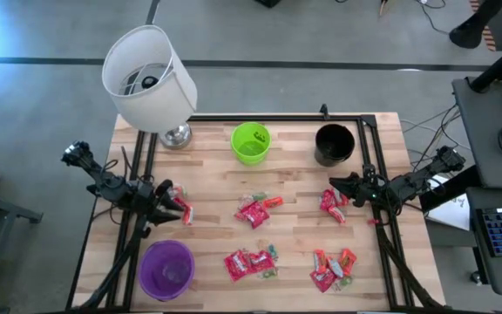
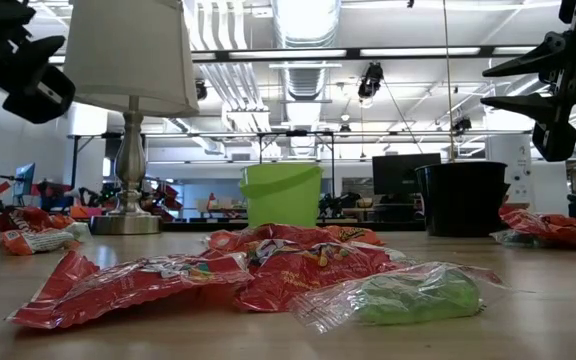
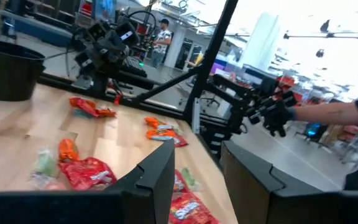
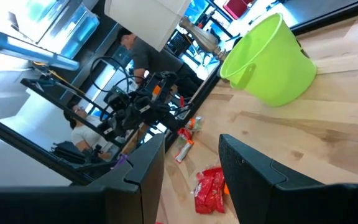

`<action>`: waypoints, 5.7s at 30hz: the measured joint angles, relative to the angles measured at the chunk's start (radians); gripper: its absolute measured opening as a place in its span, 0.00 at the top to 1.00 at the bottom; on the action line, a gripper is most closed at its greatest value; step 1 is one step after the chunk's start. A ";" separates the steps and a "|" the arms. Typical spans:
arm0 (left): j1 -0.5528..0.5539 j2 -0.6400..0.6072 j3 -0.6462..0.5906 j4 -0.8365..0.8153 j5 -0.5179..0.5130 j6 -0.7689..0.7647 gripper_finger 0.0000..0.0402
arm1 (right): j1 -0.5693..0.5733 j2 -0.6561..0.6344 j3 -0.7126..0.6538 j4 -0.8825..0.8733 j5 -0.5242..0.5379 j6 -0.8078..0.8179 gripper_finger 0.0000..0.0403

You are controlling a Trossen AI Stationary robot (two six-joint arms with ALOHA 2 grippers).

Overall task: Sort candy
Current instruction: Put the orange candy into the black bucket

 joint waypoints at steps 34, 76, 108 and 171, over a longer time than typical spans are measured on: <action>0.000 0.076 0.000 0.090 -0.148 0.147 0.71 | 0.000 0.000 0.000 0.000 -0.001 -0.027 0.64; 0.005 0.092 0.063 0.237 -0.292 0.085 0.71 | 0.000 -0.001 0.000 0.037 -0.010 0.040 0.64; 0.005 0.625 0.947 -0.845 -0.367 -0.116 0.71 | 0.000 0.403 0.709 -0.469 -0.173 -0.475 0.64; 0.005 0.724 1.152 -0.878 -0.454 -0.194 0.71 | -0.183 1.096 1.293 -1.054 -0.308 -0.465 0.64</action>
